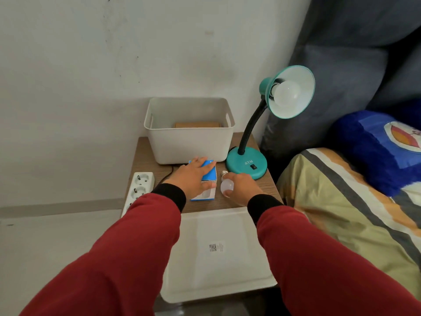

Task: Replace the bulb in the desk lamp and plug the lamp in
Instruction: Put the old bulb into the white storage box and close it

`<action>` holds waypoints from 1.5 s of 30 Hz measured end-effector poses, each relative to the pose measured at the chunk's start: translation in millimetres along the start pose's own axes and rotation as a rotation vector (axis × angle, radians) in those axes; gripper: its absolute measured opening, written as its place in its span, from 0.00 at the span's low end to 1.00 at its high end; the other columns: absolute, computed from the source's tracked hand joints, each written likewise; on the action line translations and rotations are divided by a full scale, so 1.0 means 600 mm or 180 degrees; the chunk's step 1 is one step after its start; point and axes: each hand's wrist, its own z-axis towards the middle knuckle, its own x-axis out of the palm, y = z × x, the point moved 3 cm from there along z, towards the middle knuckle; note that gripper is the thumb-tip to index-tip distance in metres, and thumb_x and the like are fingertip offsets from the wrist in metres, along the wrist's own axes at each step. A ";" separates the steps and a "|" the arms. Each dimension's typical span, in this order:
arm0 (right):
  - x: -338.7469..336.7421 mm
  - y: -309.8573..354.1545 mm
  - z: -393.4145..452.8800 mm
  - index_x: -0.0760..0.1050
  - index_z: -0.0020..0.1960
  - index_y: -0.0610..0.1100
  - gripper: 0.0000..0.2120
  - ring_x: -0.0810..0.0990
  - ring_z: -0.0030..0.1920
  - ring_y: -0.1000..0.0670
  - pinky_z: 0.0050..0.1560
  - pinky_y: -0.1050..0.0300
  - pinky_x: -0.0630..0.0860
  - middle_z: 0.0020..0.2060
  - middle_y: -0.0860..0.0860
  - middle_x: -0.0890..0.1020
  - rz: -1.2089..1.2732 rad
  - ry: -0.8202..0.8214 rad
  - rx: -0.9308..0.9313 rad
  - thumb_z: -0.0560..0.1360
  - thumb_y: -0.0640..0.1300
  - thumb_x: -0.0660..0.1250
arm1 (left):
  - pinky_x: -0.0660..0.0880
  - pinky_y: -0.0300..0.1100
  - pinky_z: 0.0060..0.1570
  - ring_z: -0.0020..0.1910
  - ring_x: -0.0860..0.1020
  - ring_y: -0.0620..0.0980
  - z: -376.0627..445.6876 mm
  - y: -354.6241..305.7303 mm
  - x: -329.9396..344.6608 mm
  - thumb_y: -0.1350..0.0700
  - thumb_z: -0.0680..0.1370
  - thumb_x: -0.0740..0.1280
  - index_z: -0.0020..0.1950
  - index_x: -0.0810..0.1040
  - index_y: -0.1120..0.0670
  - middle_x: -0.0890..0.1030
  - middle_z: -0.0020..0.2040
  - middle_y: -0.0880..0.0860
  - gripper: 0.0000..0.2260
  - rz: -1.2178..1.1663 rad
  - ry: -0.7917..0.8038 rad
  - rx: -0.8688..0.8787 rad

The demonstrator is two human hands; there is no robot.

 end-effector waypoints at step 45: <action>-0.167 0.144 0.285 0.65 0.72 0.49 0.23 0.74 0.65 0.42 0.63 0.52 0.72 0.66 0.43 0.74 -0.0145 -0.0135 -0.0081 0.78 0.43 0.60 | 0.67 0.47 0.66 0.68 0.70 0.57 0.220 0.184 -0.168 0.42 0.79 0.59 0.73 0.66 0.57 0.71 0.70 0.58 0.27 0.0061 -0.0093 -0.0994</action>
